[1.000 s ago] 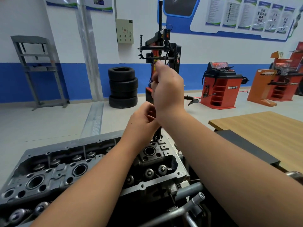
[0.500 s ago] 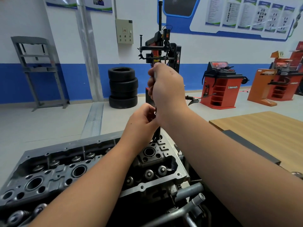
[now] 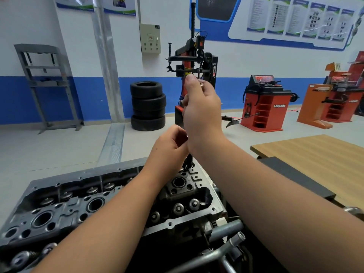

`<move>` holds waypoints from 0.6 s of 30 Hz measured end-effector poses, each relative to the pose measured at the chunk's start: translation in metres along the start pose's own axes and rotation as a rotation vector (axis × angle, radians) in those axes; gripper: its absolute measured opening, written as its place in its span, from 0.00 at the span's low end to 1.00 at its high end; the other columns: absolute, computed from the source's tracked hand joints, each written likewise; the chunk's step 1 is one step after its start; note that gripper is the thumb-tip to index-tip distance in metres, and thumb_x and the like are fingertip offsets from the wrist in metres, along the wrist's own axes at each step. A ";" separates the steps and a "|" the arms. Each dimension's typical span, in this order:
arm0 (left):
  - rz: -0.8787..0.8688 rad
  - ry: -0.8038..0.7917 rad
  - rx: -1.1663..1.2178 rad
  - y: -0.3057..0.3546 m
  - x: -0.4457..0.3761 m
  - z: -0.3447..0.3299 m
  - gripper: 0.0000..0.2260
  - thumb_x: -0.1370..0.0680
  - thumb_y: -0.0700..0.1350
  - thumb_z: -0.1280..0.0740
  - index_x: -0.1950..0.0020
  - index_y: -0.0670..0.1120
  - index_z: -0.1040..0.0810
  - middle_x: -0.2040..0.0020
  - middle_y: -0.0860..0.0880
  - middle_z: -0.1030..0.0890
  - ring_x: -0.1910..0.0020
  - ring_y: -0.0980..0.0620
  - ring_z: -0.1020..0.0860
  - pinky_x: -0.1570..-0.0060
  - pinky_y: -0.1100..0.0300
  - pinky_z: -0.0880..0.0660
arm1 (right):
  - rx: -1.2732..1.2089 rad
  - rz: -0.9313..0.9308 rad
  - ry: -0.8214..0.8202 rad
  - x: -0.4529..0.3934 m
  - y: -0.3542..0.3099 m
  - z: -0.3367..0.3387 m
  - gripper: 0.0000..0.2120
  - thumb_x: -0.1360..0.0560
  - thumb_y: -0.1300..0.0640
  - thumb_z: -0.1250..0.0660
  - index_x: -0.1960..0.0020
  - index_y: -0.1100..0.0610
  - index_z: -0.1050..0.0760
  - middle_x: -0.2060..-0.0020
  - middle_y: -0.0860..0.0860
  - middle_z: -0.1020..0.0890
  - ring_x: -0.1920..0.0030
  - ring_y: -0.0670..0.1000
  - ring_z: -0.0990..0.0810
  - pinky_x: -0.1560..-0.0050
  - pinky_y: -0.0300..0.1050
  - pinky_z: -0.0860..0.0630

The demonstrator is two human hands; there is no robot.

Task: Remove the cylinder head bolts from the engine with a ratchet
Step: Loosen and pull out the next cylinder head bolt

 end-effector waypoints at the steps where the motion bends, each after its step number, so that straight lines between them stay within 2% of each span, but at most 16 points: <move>1: 0.009 0.020 0.005 -0.002 0.000 0.002 0.04 0.22 0.47 0.28 0.53 0.50 0.22 0.63 0.58 0.18 0.67 0.61 0.24 0.66 0.68 0.28 | -0.027 0.000 -0.019 0.000 0.001 -0.002 0.16 0.18 0.48 0.39 0.62 0.55 0.31 0.73 0.46 0.32 0.71 0.46 0.33 0.65 0.44 0.33; 4: 0.032 0.008 0.059 -0.006 0.003 0.004 0.09 0.23 0.55 0.26 0.51 0.52 0.21 0.58 0.53 0.16 0.59 0.56 0.19 0.59 0.61 0.22 | -0.144 -0.148 -0.207 -0.008 0.005 -0.010 0.19 0.19 0.50 0.42 0.67 0.55 0.32 0.77 0.47 0.36 0.76 0.48 0.40 0.70 0.46 0.42; 6: 0.032 -0.052 0.087 -0.006 0.004 0.000 0.12 0.22 0.62 0.32 0.45 0.56 0.21 0.55 0.52 0.15 0.58 0.58 0.19 0.58 0.61 0.24 | -0.167 -0.266 -0.379 -0.012 0.008 -0.016 0.22 0.20 0.49 0.44 0.72 0.53 0.33 0.79 0.47 0.38 0.77 0.49 0.44 0.71 0.44 0.45; 7: 0.034 -0.078 0.089 -0.005 0.005 -0.003 0.14 0.22 0.62 0.36 0.43 0.56 0.21 0.54 0.51 0.16 0.59 0.58 0.20 0.57 0.59 0.24 | -0.172 -0.297 -0.459 -0.012 0.008 -0.019 0.22 0.20 0.49 0.44 0.73 0.52 0.34 0.79 0.47 0.39 0.76 0.49 0.45 0.71 0.44 0.46; 9: 0.018 -0.110 0.081 -0.001 0.006 -0.007 0.15 0.21 0.60 0.40 0.43 0.54 0.20 0.53 0.45 0.17 0.55 0.48 0.20 0.51 0.47 0.23 | -0.168 -0.320 -0.542 -0.011 0.007 -0.021 0.22 0.21 0.49 0.45 0.73 0.53 0.34 0.78 0.47 0.40 0.75 0.50 0.45 0.70 0.44 0.45; 10: 0.009 -0.117 0.077 0.001 0.005 -0.007 0.14 0.20 0.58 0.40 0.45 0.53 0.20 0.53 0.44 0.17 0.52 0.44 0.19 0.49 0.43 0.23 | -0.171 -0.327 -0.536 -0.010 0.008 -0.020 0.21 0.21 0.49 0.44 0.72 0.53 0.33 0.78 0.47 0.39 0.75 0.50 0.45 0.70 0.44 0.44; 11: 0.004 -0.119 0.070 0.002 0.004 -0.006 0.12 0.19 0.56 0.40 0.47 0.53 0.20 0.54 0.47 0.16 0.51 0.44 0.18 0.50 0.44 0.22 | -0.184 -0.329 -0.490 -0.010 0.009 -0.019 0.20 0.21 0.49 0.43 0.71 0.53 0.32 0.78 0.48 0.38 0.74 0.50 0.43 0.69 0.44 0.43; 12: -0.005 -0.113 0.050 0.001 0.003 -0.005 0.09 0.18 0.55 0.39 0.48 0.55 0.20 0.55 0.51 0.15 0.54 0.49 0.18 0.54 0.48 0.21 | -0.188 -0.309 -0.411 -0.009 0.009 -0.016 0.18 0.21 0.50 0.41 0.69 0.53 0.30 0.77 0.48 0.35 0.74 0.50 0.41 0.69 0.45 0.41; 14: -0.025 -0.090 0.005 0.002 0.001 -0.001 0.06 0.16 0.54 0.36 0.48 0.57 0.21 0.59 0.59 0.17 0.63 0.61 0.21 0.64 0.64 0.27 | -0.119 -0.197 -0.193 -0.010 0.006 -0.005 0.14 0.22 0.53 0.38 0.66 0.55 0.27 0.75 0.49 0.28 0.71 0.50 0.32 0.66 0.46 0.34; 16: -0.021 -0.067 -0.003 0.003 0.000 -0.002 0.06 0.18 0.55 0.34 0.48 0.55 0.21 0.60 0.59 0.17 0.66 0.62 0.24 0.67 0.68 0.28 | -0.050 -0.115 -0.038 -0.007 0.001 0.001 0.13 0.23 0.56 0.38 0.65 0.55 0.25 0.74 0.47 0.24 0.68 0.50 0.28 0.61 0.49 0.29; 18: -0.001 -0.035 0.003 0.003 -0.001 -0.002 0.09 0.22 0.57 0.32 0.49 0.53 0.22 0.59 0.57 0.17 0.66 0.63 0.24 0.67 0.67 0.28 | -0.060 -0.132 -0.039 -0.007 0.000 -0.001 0.14 0.21 0.56 0.41 0.65 0.55 0.26 0.76 0.46 0.28 0.71 0.48 0.31 0.63 0.49 0.32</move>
Point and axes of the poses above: each hand's wrist, its own x-axis away from the middle knuckle, its own z-axis out of the back of the hand, y = z × x, the point moved 8 cm from there along -x, towards the middle knuckle
